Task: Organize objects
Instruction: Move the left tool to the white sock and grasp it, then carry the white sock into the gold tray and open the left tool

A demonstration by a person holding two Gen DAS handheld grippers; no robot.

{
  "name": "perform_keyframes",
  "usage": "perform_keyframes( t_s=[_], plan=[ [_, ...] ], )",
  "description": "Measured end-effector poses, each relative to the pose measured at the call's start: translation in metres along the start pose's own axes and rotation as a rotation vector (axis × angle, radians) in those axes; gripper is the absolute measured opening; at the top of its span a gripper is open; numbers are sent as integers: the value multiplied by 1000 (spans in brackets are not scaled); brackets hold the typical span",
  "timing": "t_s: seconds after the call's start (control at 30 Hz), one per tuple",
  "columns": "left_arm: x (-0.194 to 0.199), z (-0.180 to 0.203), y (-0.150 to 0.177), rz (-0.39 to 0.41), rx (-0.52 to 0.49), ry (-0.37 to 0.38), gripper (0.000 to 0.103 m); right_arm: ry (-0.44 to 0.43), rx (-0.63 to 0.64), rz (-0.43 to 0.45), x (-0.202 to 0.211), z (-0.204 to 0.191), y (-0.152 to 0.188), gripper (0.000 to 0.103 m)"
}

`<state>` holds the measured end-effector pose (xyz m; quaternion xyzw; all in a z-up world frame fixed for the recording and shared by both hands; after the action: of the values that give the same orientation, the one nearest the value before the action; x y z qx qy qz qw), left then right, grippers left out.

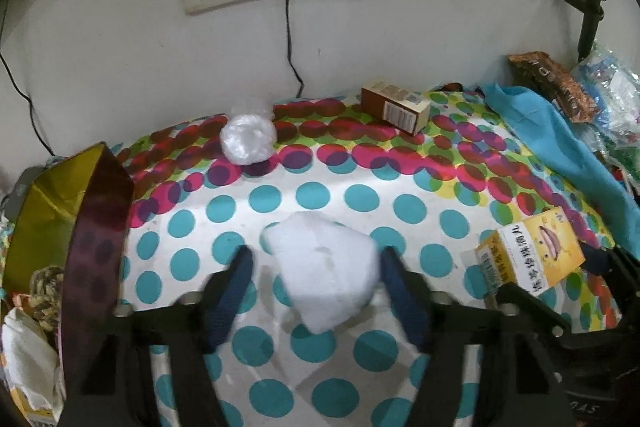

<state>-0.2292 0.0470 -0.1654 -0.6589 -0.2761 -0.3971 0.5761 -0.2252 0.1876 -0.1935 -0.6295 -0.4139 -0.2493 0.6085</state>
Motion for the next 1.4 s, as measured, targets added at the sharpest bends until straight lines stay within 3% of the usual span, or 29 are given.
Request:
perform_keyframes(
  t_s=[0.63, 1.1, 1.4],
  plan=[
    [16, -13, 5, 22, 35, -58, 47, 17, 8, -14, -1, -1, 2, 88],
    [69, -26, 20, 87, 29, -102, 47, 26, 9, -12, 0, -1, 2, 88],
    [111, -70, 41, 120, 91, -149, 47, 28, 9, -14, -1, -2, 3, 88]
  ],
)
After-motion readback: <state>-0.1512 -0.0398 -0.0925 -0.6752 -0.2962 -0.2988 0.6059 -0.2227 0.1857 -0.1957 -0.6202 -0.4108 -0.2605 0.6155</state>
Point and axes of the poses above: each gripper's, at about its wrist camera, not at the fingertips, and x roughly against the way its jaws point, z to its right, y to its underside, the point moved 7 cm from there along -x, roughly the way its jaws point, and after that the axes turned 5 degrees about -z, right-handed, at the moved point
